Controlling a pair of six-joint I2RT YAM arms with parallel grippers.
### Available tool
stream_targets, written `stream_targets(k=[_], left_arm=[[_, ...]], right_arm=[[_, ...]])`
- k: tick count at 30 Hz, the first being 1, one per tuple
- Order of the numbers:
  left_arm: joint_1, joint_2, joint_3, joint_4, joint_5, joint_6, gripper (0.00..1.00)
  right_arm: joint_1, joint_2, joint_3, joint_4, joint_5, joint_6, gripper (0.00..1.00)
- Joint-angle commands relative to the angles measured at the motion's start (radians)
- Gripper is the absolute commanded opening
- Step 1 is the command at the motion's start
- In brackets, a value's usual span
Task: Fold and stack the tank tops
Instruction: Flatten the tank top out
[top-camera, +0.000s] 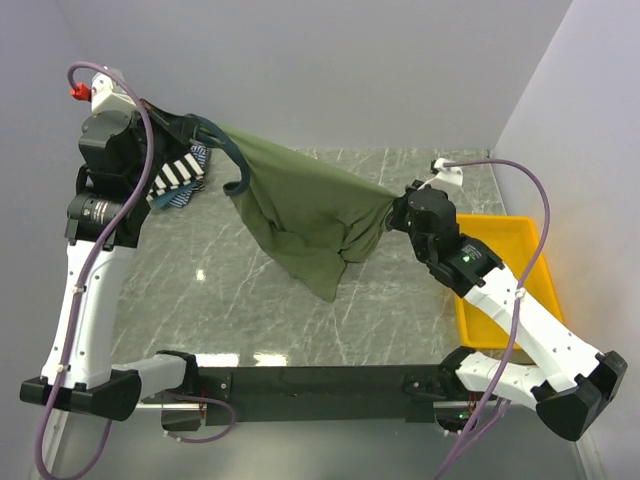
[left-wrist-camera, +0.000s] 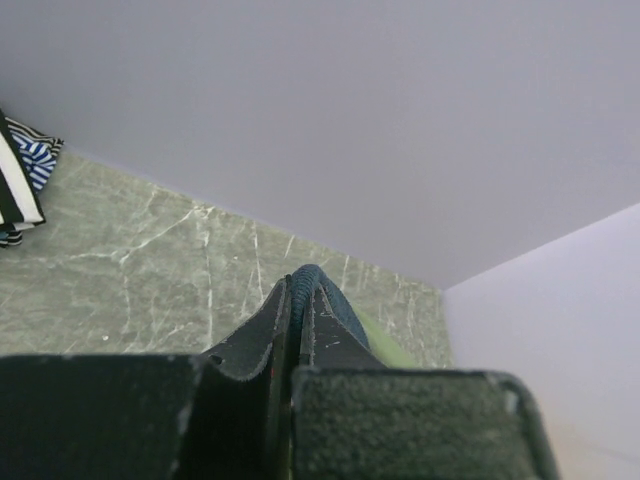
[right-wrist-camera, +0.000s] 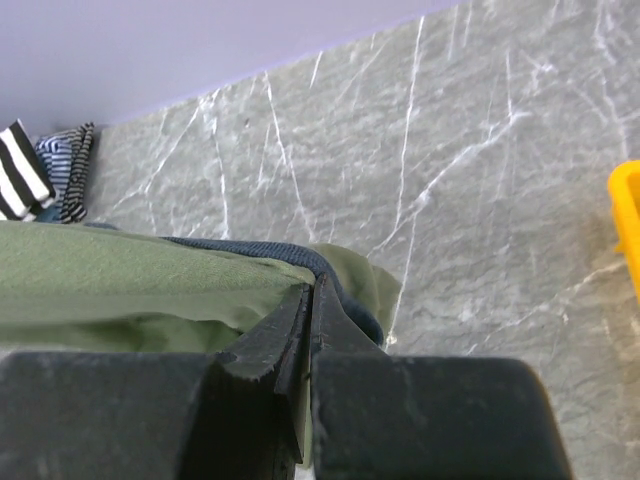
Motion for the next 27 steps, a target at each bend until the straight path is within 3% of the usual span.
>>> stream_targets(k=[1, 6, 12, 20, 27], left_arm=[[0.016, -0.039, 0.043, 0.094, -0.033, 0.038, 0.01], [0.016, -0.037, 0.074, 0.088, -0.014, 0.038, 0.01], [0.016, -0.117, 0.080, 0.205, 0.058, 0.044, 0.01], [0.016, -0.151, 0.247, 0.229, 0.076, 0.102, 0.00], [0.016, -0.132, 0.379, 0.211, 0.070, 0.128, 0.01]], right_arm=[[-0.039, -0.018, 0.039, -0.026, 0.080, -0.059, 0.00], [-0.062, -0.010, 0.126, -0.036, 0.094, -0.100, 0.00], [-0.091, -0.039, 0.286, 0.023, 0.065, -0.198, 0.00], [-0.087, -0.157, 0.346, 0.157, -0.121, -0.303, 0.00], [-0.082, -0.212, 0.424, 0.134, -0.181, -0.337, 0.00]])
